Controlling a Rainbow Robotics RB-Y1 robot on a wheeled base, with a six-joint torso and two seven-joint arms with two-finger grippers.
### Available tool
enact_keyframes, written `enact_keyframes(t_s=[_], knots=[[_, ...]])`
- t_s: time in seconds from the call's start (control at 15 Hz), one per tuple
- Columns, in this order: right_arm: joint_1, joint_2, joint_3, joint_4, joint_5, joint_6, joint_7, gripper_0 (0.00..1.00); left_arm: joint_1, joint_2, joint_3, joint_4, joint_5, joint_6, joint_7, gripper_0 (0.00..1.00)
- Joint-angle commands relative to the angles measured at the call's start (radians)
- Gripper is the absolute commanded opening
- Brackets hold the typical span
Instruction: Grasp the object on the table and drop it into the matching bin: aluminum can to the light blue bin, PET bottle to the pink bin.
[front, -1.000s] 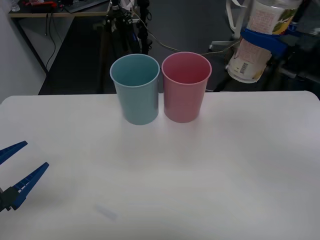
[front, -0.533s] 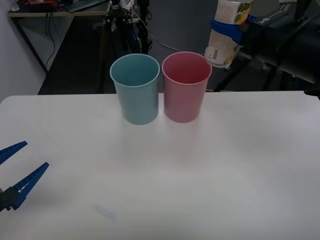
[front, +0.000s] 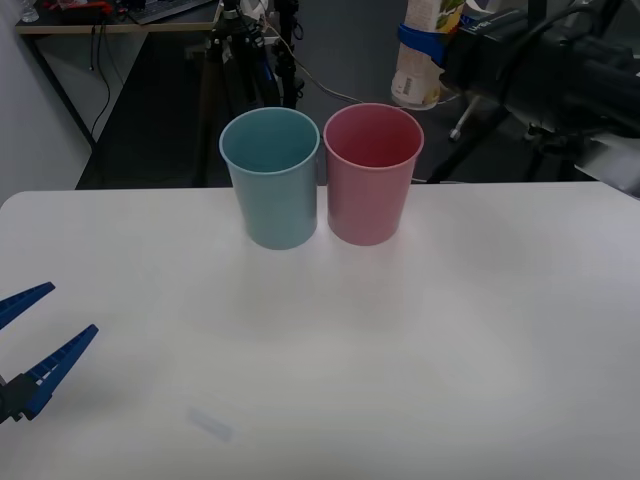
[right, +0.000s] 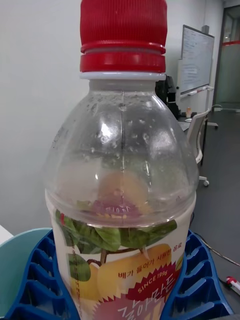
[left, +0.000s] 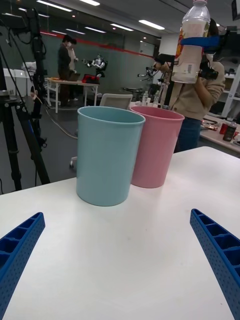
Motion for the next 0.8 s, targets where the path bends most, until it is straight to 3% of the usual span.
enact_keyframes(t_s=[0.07,0.53,0.8], knots=[[-0.023,0.052,0.0,0.082,0.029,-0.001,0.0,0.0,0.0,0.0,0.0,0.0,0.0,0.0,0.0,1.0],[-0.055,0.182,0.0,0.22,0.106,-0.001,-0.003,0.0,0.0,0.0,0.0,0.0,0.0,0.0,0.0,1.0],[-0.06,0.22,0.0,0.232,0.14,0.001,-0.004,0.0,0.0,0.0,0.0,0.0,0.0,0.0,0.0,1.0]])
